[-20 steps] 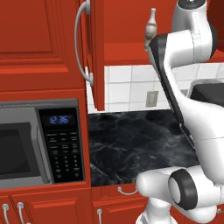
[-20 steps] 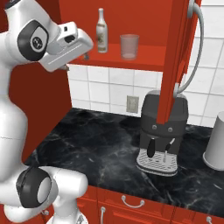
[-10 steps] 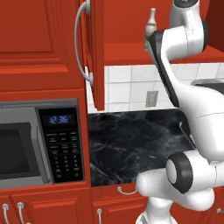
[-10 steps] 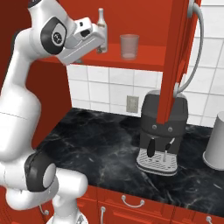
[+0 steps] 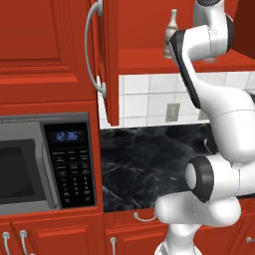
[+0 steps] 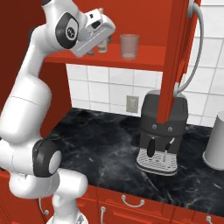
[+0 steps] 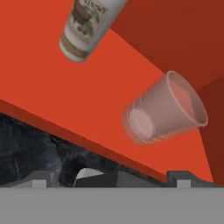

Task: There is a bowl on the dining counter. Grab a lemon wedge from the fridge and place it in the bowl. Then get the liquor bottle and glass cup from the cabinet and place them next to the bowl.

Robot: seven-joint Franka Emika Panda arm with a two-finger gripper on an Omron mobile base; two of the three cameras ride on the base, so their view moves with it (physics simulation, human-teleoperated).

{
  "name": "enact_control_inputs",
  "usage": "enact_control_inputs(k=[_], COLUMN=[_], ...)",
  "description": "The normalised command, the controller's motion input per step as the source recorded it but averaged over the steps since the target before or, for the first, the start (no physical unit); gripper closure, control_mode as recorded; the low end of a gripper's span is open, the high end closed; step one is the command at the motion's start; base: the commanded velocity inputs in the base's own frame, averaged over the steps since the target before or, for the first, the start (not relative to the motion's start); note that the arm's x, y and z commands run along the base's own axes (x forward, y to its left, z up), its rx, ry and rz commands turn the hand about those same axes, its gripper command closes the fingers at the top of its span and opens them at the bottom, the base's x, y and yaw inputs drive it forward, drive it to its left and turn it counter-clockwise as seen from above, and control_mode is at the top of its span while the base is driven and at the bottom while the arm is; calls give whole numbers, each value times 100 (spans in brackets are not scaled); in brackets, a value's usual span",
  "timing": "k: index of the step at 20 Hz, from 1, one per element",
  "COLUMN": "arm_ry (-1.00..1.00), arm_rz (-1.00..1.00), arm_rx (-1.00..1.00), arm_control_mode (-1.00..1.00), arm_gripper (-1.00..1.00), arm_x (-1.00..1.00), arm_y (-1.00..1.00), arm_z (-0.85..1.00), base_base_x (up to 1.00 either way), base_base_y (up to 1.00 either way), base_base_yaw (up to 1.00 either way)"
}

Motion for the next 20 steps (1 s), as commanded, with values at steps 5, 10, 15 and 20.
enact_control_inputs(k=[5,10,15,20], arm_ry=[-2,0,0,0], arm_rz=[0,0,0,0], arm_rx=[-3,-3,-2,-2], arm_control_mode=[-100,-100,-100,-100], arm_gripper=[-100,-100,-100,-100], arm_x=[53,50,39,42], arm_y=[-17,-18,-23,-23], arm_z=[10,0,0,0], base_base_x=[0,0,0,0], base_base_y=[0,0,0,0], base_base_yaw=[0,0,0,0])
